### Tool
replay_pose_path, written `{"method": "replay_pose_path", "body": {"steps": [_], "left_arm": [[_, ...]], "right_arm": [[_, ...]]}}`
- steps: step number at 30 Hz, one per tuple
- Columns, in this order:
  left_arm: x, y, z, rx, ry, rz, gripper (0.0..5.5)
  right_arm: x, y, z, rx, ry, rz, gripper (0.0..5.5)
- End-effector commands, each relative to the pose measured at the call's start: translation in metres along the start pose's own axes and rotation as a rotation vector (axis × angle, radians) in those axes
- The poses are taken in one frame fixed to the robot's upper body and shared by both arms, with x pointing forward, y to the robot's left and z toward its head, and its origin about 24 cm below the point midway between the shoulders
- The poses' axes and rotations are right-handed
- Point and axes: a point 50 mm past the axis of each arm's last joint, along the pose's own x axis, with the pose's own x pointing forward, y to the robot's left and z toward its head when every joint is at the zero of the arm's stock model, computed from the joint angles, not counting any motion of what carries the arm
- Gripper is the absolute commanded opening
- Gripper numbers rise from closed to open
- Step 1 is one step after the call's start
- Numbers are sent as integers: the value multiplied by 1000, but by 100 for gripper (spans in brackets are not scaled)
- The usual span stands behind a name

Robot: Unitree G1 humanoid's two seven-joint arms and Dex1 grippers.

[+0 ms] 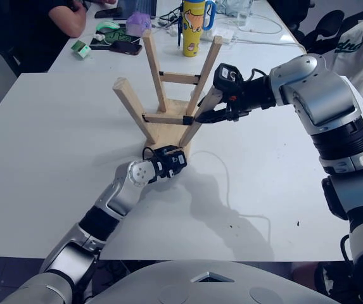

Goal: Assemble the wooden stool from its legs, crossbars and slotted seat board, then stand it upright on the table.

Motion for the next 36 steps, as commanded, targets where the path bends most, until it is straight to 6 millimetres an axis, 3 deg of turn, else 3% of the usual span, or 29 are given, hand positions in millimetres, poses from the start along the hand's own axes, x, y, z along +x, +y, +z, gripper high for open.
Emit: {"method": "replay_pose_path", "body": {"steps": [1, 10, 13, 16, 22, 28, 32, 36], "left_arm": [[7, -36, -30, -87, 129, -142, 309], [6, -38, -27, -100, 105, -135, 309], [3, -32, -14, -142, -5, -103, 309], [-14, -19, -5, -230, -134, -55, 309], [-51, -11, -46, -289, -57, -21, 309], [-74, -7, -75, -323, 2, 21, 309], [-103, 20, -84, -343, -48, 155, 309], [-119, 44, -89, -310, -73, 344, 309]], "right_arm": [[31, 9, -27, 65, 131, 79, 205], [49, -1, -26, 37, 176, 112, 205], [50, -4, -27, 83, 135, 124, 205], [46, -5, -36, 193, 38, 129, 205], [37, -7, -48, 311, -230, 57, 205], [37, -2, -46, 312, -327, 31, 205], [35, 0, -44, 287, -309, 21, 205], [29, -2, -35, 255, -297, 25, 205]]}}
